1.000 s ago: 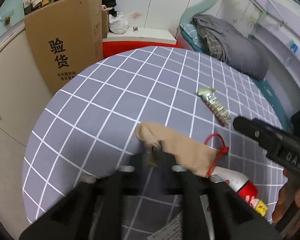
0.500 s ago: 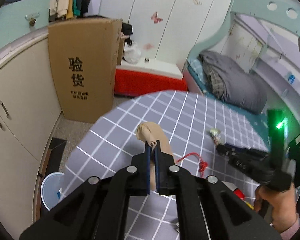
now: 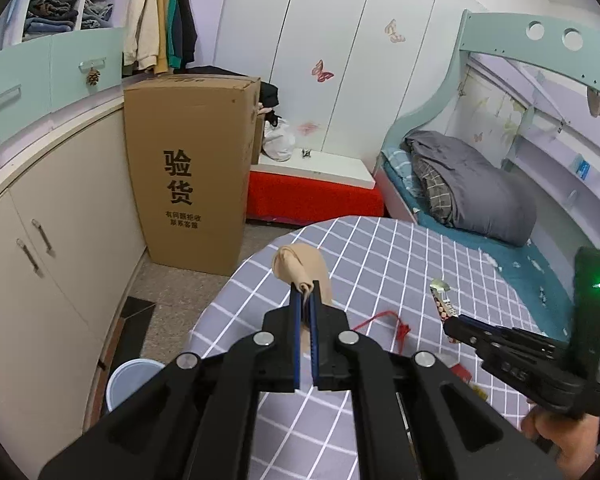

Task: Collect trash
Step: 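Grasp the brown paper bag with the left tool while the right tool grasps the snack bar, then carry the paper bag and snack bar to the blue bin and release them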

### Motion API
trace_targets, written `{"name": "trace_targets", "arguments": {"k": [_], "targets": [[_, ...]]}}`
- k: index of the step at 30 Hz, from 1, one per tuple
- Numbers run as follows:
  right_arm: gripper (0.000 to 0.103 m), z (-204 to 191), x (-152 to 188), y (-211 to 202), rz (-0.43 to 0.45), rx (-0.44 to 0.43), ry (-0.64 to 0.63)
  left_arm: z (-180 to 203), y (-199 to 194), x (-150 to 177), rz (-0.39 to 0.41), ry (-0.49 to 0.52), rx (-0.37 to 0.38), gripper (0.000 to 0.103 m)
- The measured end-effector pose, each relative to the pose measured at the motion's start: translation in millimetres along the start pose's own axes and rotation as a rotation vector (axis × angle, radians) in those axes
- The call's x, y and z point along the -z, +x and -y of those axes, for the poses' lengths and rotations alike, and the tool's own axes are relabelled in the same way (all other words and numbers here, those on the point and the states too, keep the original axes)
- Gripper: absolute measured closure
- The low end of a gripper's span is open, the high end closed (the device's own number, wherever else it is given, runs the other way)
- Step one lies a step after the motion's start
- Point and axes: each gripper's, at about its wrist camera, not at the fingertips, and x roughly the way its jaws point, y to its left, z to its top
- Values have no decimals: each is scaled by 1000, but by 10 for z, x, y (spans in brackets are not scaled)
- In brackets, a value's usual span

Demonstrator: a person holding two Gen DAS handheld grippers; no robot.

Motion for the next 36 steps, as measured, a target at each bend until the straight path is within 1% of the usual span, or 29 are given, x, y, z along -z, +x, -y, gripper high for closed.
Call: {"name": "trace_targets", "arguments": {"k": [9, 17, 22, 27, 31, 36], "targets": [[86, -407, 156, -125, 1, -60, -35, -109, -312, 80, 25, 5, -9, 100], [86, -832, 182, 11, -19, -102, -72, -464, -486, 113, 42, -30, -11, 100], [86, -1194, 199, 231, -50, -135, -108, -753, -516, 123, 47, -54, -19, 100], [86, -1541, 216, 570, -92, -160, -137, -1082, -433, 169, 33, -88, -32, 100], [86, -1783, 256, 902, -132, -183, -162, -1409, -297, 240, 12, -120, -54, 100], [86, -2034, 283, 1329, -190, -207, -175, -1806, -60, 348, -33, -161, -88, 100]]}}
